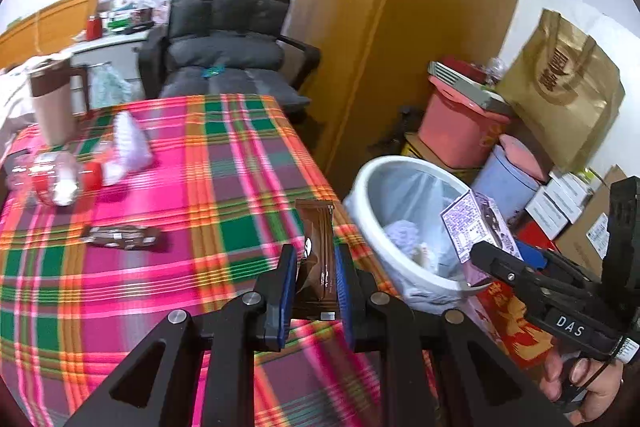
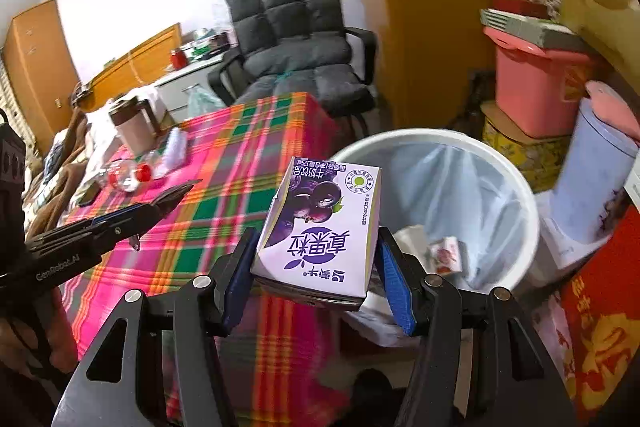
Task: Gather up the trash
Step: 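Carry the chocolate bar and milk box in both tools over the trash bin, then open both tools to drop the bar and box into the bin, then move both open tools back over the table, then reach the right tool toward the brown chocolate bar on the cloth, then close the right tool on the brown chocolate bar and lift it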
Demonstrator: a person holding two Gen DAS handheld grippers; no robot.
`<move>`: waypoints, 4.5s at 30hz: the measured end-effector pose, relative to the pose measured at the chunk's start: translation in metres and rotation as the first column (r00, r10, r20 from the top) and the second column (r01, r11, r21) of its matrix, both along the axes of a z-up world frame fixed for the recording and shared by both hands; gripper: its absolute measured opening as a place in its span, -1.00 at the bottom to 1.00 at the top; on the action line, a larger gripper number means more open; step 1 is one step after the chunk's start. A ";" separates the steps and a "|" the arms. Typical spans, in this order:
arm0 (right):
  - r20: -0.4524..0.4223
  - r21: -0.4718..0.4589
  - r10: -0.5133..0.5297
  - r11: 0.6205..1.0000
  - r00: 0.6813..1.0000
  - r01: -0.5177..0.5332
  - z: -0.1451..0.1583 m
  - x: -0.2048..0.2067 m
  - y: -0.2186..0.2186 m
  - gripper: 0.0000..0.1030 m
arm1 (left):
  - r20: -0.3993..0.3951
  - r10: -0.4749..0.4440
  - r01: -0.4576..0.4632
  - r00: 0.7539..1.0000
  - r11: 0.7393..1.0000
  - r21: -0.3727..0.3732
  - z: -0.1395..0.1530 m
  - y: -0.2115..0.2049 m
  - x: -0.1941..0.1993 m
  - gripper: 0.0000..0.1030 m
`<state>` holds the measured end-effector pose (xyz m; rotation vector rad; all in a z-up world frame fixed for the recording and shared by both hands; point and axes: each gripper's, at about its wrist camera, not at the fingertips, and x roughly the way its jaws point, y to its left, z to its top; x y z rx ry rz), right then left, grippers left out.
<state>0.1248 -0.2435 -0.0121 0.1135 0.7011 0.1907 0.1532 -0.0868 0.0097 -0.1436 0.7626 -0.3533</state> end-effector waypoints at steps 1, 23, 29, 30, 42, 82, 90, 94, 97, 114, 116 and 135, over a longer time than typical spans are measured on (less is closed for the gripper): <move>-0.003 0.001 -0.010 1.000 1.000 0.010 -0.001 0.000 -0.004 0.15 | -0.005 -0.013 0.013 1.000 1.000 -0.002 -0.002 -0.006 0.002 -0.62; -0.073 -0.011 -0.091 0.996 0.993 0.090 -0.022 0.016 -0.051 0.15 | -0.085 -0.207 0.208 0.975 0.978 0.001 -0.035 -0.104 0.054 -0.62; -0.089 -0.028 -0.091 0.996 0.992 0.089 -0.025 0.024 -0.054 0.16 | -0.101 -0.226 0.228 0.969 0.974 0.001 -0.041 -0.115 0.065 -0.61; -0.093 -0.031 -0.090 0.996 0.992 0.088 -0.026 0.025 -0.054 0.16 | -0.103 -0.229 0.231 0.968 0.973 0.000 -0.042 -0.117 0.066 -0.61; -0.097 -0.042 -0.075 0.997 0.993 0.071 -0.030 0.029 -0.054 0.19 | -0.095 -0.231 0.229 0.968 0.973 -0.033 -0.043 -0.116 0.072 -0.31; -0.001 0.013 0.236 0.972 0.972 -0.236 0.008 -0.006 0.049 0.21 | -0.003 0.120 -0.120 0.993 0.993 -0.009 -0.007 0.059 -0.034 -0.31; -0.013 0.008 0.319 0.948 0.948 -0.319 0.005 -0.001 0.081 0.21 | -0.002 0.216 -0.216 0.976 0.976 -0.002 -0.010 0.102 -0.045 -0.31; -0.021 0.003 0.353 0.935 0.935 -0.353 0.004 0.002 0.095 0.21 | -0.011 0.256 -0.256 0.967 0.967 -0.001 -0.014 0.121 -0.046 -0.31; -0.024 -0.001 0.383 0.924 0.924 -0.383 0.005 0.006 0.107 0.21 | -0.018 0.282 -0.282 0.959 0.960 -0.001 -0.017 0.136 -0.045 -0.31; -0.091 -0.049 0.543 0.835 0.835 -0.549 -0.015 0.054 0.173 0.20 | -0.034 0.381 -0.381 0.924 0.925 0.011 -0.018 0.198 -0.025 -0.31; -0.103 -0.058 0.556 0.824 0.824 -0.563 -0.019 0.060 0.178 0.20 | -0.039 0.385 -0.385 0.922 0.923 0.008 -0.020 0.204 -0.021 -0.31; -0.194 -0.167 0.628 0.736 0.754 -0.656 -0.044 0.085 0.208 -0.50 | -0.077 0.401 -0.404 0.913 0.915 -0.022 -0.029 0.221 0.014 -0.31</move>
